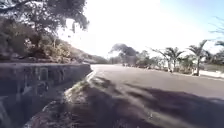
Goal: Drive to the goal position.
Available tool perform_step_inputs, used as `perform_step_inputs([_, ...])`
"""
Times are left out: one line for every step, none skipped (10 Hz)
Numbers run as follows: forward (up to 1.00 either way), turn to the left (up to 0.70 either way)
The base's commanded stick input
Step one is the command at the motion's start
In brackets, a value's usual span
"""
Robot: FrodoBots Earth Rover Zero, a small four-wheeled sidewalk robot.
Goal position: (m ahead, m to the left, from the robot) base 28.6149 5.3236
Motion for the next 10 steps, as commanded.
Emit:
perform_step_inputs([1.00,0.00])
perform_step_inputs([1.00,0.24])
perform_step_inputs([1.00,0.13])
perform_step_inputs([1.00,0.02])
perform_step_inputs([1.00,0.00])
perform_step_inputs([1.00,0.00])
perform_step_inputs([1.00,0.00])
perform_step_inputs([1.00,0.00])
perform_step_inputs([1.00,0.00])
perform_step_inputs([1.00,0.17])
